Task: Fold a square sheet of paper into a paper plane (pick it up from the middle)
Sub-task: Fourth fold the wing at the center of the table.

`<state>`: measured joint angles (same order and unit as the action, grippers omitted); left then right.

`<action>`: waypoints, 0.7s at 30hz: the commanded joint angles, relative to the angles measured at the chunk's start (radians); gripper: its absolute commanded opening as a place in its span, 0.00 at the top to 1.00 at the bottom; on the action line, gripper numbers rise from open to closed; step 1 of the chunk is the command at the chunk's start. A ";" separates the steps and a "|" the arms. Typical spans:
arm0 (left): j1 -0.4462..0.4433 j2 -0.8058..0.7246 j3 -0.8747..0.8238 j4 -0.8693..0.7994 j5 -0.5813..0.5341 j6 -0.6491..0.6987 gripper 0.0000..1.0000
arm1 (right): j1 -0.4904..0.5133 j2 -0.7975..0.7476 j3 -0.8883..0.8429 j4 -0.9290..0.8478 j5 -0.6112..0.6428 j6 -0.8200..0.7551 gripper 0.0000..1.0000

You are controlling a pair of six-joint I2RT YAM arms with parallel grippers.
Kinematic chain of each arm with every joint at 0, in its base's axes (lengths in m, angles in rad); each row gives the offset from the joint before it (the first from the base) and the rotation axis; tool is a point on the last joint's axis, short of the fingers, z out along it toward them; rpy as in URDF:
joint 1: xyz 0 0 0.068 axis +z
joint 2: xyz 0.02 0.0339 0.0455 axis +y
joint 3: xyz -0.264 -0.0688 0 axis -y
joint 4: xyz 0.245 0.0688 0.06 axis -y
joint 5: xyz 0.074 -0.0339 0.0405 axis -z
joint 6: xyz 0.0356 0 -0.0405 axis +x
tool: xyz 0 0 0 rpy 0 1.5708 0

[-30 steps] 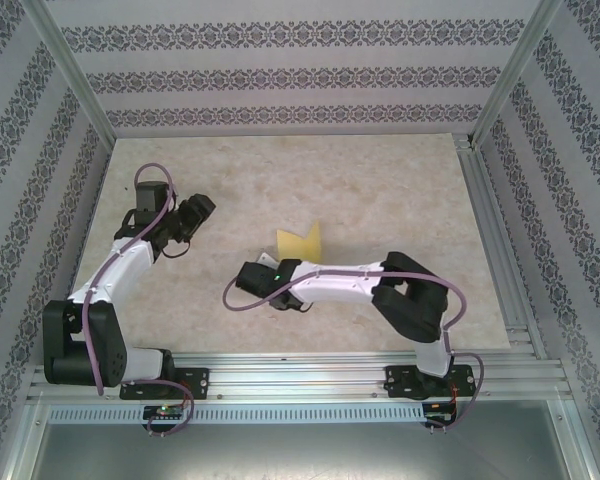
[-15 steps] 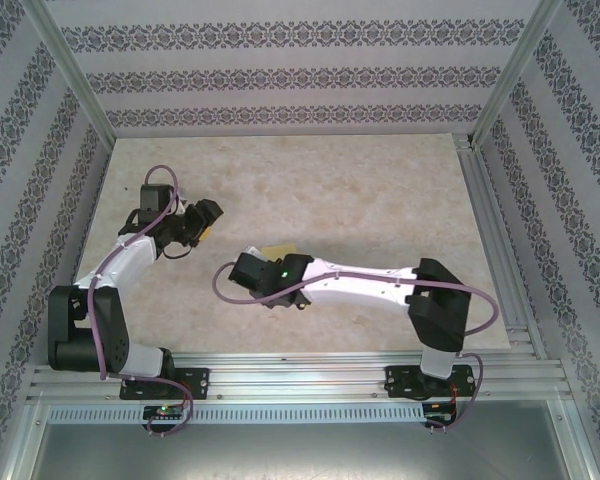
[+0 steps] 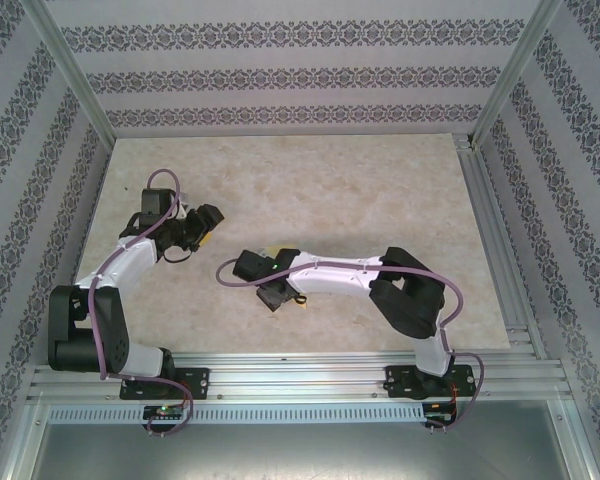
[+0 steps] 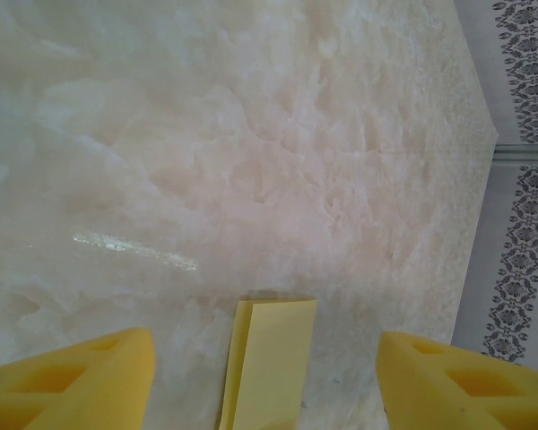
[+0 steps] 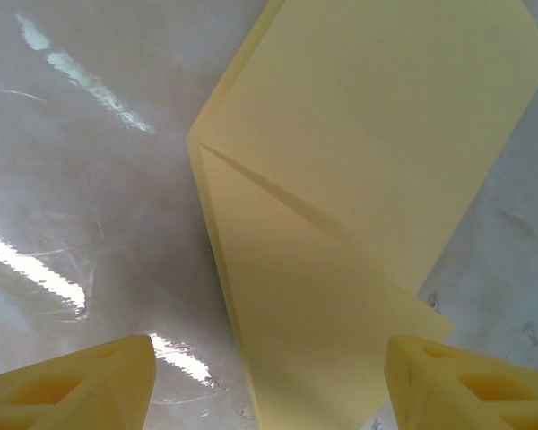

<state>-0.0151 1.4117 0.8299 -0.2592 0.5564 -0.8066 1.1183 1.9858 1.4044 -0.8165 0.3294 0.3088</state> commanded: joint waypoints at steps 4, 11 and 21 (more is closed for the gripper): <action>0.001 -0.010 0.003 -0.013 0.005 0.032 0.33 | 0.020 0.074 0.090 -0.087 0.149 -0.011 0.32; 0.001 -0.004 0.017 -0.023 0.004 0.034 0.33 | 0.032 0.104 0.098 -0.104 0.233 -0.016 0.36; 0.001 -0.003 0.028 -0.029 0.007 0.032 0.32 | 0.038 0.063 0.054 -0.085 0.313 -0.002 0.51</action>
<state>-0.0151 1.4117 0.8307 -0.2604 0.5564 -0.7929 1.1435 2.0789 1.4769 -0.9070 0.5854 0.2958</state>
